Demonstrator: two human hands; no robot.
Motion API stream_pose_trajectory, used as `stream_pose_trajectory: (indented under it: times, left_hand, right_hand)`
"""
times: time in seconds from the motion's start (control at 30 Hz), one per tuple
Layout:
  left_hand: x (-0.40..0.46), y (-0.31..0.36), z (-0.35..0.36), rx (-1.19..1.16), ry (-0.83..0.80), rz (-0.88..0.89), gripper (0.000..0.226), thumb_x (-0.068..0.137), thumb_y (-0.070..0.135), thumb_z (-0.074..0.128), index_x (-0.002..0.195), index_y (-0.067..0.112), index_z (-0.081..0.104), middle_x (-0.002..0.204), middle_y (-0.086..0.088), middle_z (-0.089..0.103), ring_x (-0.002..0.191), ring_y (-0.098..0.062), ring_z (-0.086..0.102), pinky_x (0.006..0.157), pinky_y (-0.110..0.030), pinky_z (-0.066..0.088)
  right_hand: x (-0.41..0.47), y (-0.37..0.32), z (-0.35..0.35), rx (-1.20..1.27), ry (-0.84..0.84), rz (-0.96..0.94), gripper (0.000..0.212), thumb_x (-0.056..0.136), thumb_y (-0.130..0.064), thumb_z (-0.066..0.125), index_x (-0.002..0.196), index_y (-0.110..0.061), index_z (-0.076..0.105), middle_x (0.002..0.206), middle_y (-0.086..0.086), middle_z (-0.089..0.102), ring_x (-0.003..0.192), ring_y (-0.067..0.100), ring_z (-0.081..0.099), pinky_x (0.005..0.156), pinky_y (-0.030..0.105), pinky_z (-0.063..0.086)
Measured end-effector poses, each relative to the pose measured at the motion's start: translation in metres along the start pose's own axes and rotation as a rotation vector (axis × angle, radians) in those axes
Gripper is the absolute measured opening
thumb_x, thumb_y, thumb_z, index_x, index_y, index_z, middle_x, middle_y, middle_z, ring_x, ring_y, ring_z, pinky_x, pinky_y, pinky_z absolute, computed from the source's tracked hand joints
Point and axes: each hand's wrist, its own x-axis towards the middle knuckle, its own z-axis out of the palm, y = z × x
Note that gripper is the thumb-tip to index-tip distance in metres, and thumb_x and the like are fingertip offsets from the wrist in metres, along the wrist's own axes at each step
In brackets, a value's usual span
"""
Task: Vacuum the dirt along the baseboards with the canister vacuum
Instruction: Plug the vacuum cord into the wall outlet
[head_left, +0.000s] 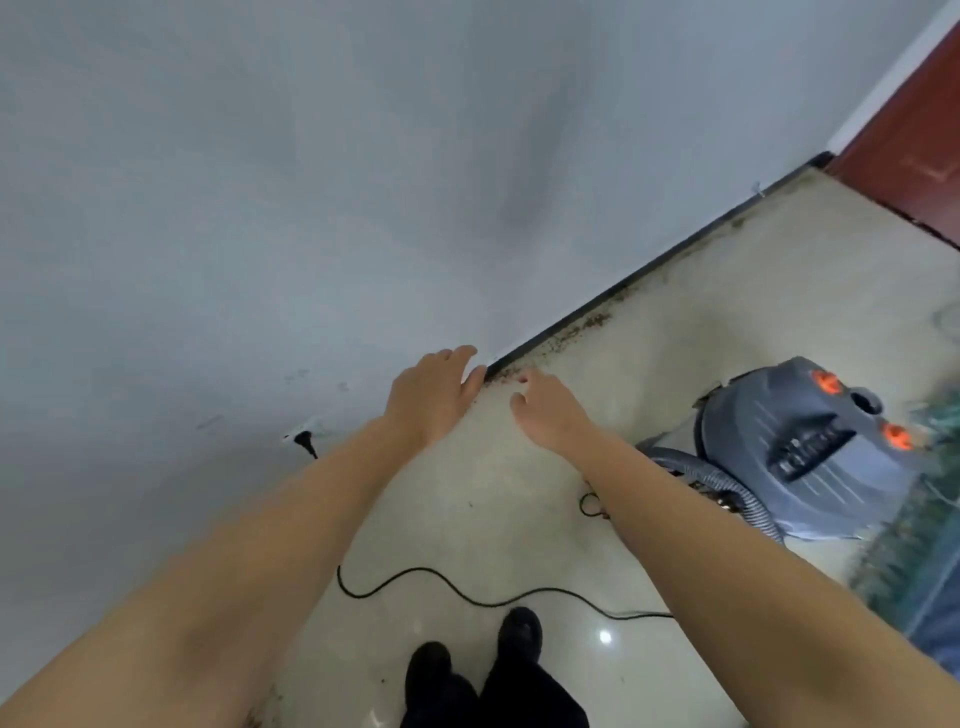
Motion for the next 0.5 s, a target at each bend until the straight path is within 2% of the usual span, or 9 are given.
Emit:
stream_pose_trajectory:
  times: [0.23, 0.33, 0.43, 0.5]
  left_hand:
    - [0.001, 0.105, 0.023, 0.008, -0.146, 0.255, 0.041, 0.102, 0.042, 0.032, 0.133, 0.021, 0.048, 0.114, -0.001, 0.062, 0.104, -0.022, 0.059, 0.081, -0.034, 0.046]
    - [0.000, 0.146, 0.054, -0.017, -0.241, 0.287, 0.043, 0.102, 0.040, 0.033, 0.138, 0.019, 0.045, 0.124, -0.002, 0.060, 0.110, -0.020, 0.057, 0.088, -0.031, 0.043]
    - [0.005, 0.192, 0.099, 0.002, -0.330, 0.281, 0.043, 0.102, 0.040, 0.033, 0.138, 0.020, 0.044, 0.125, -0.004, 0.060, 0.114, -0.022, 0.057, 0.095, -0.036, 0.045]
    - [0.011, 0.225, 0.136, 0.003, -0.368, 0.263, 0.041, 0.102, 0.040, 0.032, 0.134, 0.019, 0.047, 0.123, -0.005, 0.061, 0.111, -0.025, 0.058, 0.092, -0.038, 0.047]
  right_hand:
    - [-0.070, 0.100, -0.055, 0.087, 0.081, 0.159, 0.041, 0.101, -0.023, 0.036, 0.140, -0.009, 0.036, 0.132, 0.017, 0.049, 0.112, 0.034, 0.053, 0.096, 0.043, 0.045]
    - [-0.098, 0.166, -0.063, 0.127, 0.097, 0.257, 0.028, 0.100, -0.021, 0.038, 0.124, -0.009, 0.045, 0.117, 0.015, 0.053, 0.111, 0.034, 0.054, 0.089, 0.036, 0.044]
    - [-0.122, 0.246, -0.069, 0.145, 0.134, 0.379, 0.031, 0.098, -0.019, 0.041, 0.125, -0.006, 0.049, 0.119, 0.018, 0.057, 0.109, 0.034, 0.055, 0.088, 0.035, 0.043]
    - [-0.130, 0.305, -0.072, 0.155, 0.126, 0.428, 0.030, 0.098, -0.018, 0.042, 0.124, -0.005, 0.050, 0.119, 0.017, 0.058, 0.107, 0.033, 0.056, 0.086, 0.034, 0.043]
